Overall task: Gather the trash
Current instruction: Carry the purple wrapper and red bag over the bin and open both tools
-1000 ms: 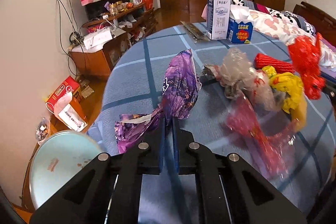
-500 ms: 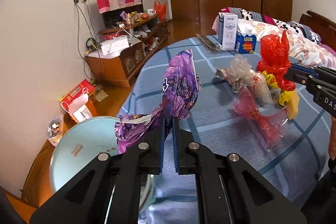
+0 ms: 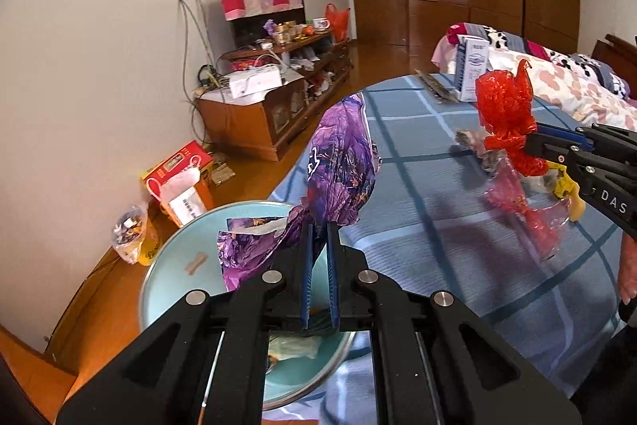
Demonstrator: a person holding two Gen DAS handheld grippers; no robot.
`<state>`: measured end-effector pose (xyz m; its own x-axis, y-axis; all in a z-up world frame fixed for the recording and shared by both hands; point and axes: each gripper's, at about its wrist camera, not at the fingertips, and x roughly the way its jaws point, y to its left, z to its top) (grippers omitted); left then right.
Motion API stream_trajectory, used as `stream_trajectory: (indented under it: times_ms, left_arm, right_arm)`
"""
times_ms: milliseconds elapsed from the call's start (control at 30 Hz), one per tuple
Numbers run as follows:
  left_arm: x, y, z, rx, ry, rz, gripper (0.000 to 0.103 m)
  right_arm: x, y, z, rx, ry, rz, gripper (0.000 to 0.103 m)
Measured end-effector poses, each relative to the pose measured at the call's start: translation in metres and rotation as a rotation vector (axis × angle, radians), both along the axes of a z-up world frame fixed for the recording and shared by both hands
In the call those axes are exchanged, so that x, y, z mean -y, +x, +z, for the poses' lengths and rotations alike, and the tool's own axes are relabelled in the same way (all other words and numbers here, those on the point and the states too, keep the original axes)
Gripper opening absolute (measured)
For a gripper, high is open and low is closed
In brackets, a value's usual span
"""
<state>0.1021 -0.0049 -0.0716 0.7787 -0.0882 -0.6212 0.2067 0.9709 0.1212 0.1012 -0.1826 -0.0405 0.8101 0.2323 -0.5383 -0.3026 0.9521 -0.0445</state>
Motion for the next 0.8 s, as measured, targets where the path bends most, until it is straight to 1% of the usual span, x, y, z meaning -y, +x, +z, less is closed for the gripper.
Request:
stream_trajectory:
  times_ms: [467,800]
  left_arm:
    - [-0.047,-0.014,-0.004,-0.008,0.015,0.088,0.007]
    - [-0.067,-0.023,-0.004,-0.006,0.018,0.133,0.007]
  right_arm:
    - [-0.053,0.011,-0.003,-0.005,-0.029,0.094,0.011]
    - [-0.075,0.016,-0.009,-0.020,-0.052,0.135,0.011]
